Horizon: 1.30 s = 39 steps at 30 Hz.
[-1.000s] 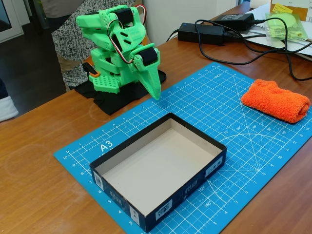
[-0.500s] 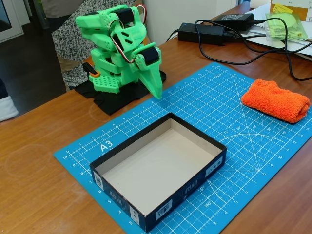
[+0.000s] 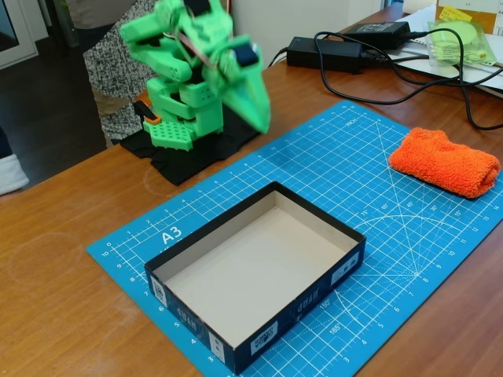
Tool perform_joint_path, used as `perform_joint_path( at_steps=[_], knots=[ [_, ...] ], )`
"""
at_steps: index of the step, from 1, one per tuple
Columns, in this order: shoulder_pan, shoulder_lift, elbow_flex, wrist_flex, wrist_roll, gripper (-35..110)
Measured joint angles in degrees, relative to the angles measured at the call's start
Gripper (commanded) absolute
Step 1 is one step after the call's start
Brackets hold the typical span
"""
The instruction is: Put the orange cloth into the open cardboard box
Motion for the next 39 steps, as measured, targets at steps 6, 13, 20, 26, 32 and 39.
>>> perform_joint_path(
  at_steps=[6, 13, 20, 26, 32, 39],
  knots=[
    [-9.93, -43.15, -40.17, 9.67, -3.52, 23],
    [-14.94, -83.58, -67.50, 14.94, -7.38, 39],
    [-17.58, -118.74, -98.17, 25.22, -8.35, 51],
    [-22.68, -129.90, -115.58, 26.89, -9.40, 53],
    [-24.26, -138.52, -127.27, 26.98, -10.20, 53],
    [-23.99, -152.31, -138.16, 26.98, -12.74, 53]
  ],
)
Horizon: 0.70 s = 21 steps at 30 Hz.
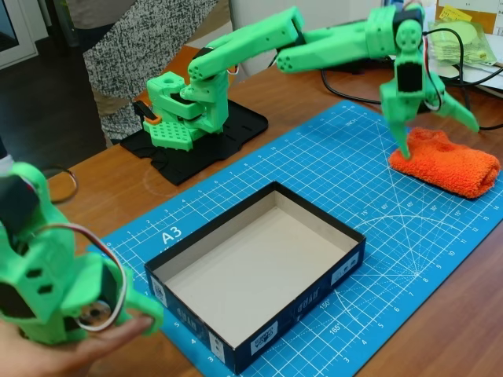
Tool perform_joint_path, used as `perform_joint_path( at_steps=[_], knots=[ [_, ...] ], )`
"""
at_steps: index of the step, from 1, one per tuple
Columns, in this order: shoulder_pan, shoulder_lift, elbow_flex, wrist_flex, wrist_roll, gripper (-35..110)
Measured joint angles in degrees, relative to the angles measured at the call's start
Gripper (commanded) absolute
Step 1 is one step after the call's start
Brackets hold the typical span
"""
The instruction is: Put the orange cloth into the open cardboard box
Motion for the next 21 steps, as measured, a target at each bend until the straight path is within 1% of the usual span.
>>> perform_joint_path(
  at_steps=[5, 10, 13, 14, 16, 17, 18, 21],
  knots=[
    [0.35, -5.54, -6.33, -0.09, -1.23, 53],
    [0.35, -7.38, -7.12, -1.14, -2.46, 53],
    [0.35, -7.38, -7.21, -1.05, -2.64, 49],
    [0.26, -7.38, -7.21, -1.05, -2.72, 45],
    [0.26, -7.38, -7.21, -1.05, -2.81, 24],
    [0.26, -7.38, -7.21, -1.05, -2.81, 10],
    [0.26, -7.38, -7.21, -1.05, -2.46, -1],
    [0.35, -7.38, -7.21, -1.05, -1.93, -1]
  ],
)
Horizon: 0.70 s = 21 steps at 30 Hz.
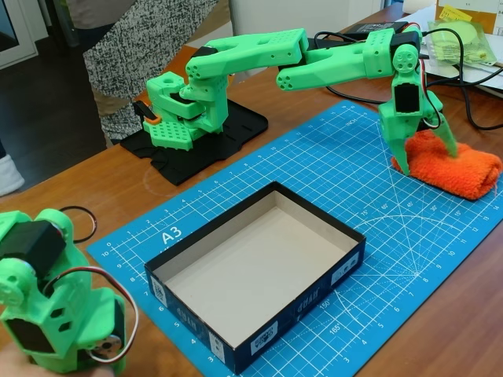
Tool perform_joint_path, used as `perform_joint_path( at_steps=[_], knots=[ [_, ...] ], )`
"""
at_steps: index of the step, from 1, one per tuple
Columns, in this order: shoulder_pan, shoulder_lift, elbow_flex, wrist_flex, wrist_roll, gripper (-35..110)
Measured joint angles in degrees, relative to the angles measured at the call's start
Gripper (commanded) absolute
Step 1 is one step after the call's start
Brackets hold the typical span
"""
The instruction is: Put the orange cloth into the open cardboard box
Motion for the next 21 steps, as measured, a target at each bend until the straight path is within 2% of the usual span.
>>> perform_joint_path(
  at_steps=[13, 21],
  knots=[
    [1.93, 5.62, 1.85, 1.14, 4.83, -1],
    [13.18, 34.98, 12.92, 1.23, 12.83, -1]
  ],
)
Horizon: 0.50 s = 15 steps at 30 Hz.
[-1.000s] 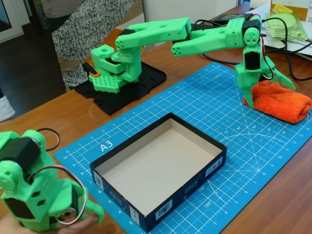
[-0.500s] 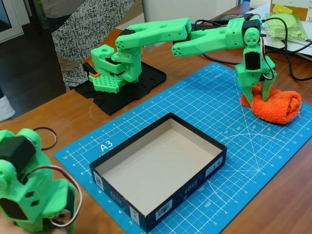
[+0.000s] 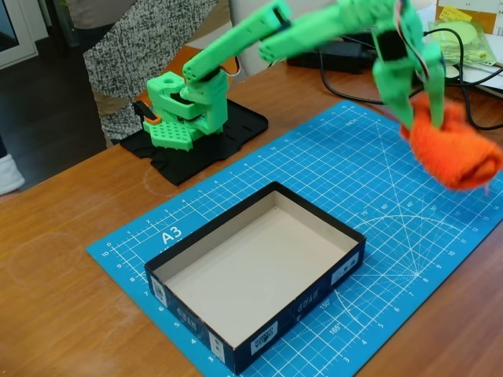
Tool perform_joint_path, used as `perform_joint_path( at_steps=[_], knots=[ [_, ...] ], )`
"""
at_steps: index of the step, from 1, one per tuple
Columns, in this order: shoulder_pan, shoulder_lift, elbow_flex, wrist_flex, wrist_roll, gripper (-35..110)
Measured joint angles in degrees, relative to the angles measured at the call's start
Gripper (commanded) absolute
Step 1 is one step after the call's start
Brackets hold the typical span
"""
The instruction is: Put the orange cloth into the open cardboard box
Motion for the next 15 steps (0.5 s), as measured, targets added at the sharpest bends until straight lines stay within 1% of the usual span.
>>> perform_joint_path(
  at_steps=[4, 7, 11, 15],
  knots=[
    [9.05, 16.00, 9.93, 0.00, 0.62, -1],
    [15.38, 23.20, 19.34, 0.00, 0.35, 0],
    [27.25, 24.17, 25.84, 0.00, -0.53, 0],
    [35.86, 24.52, 28.92, -1.23, -2.72, 0]
  ],
)
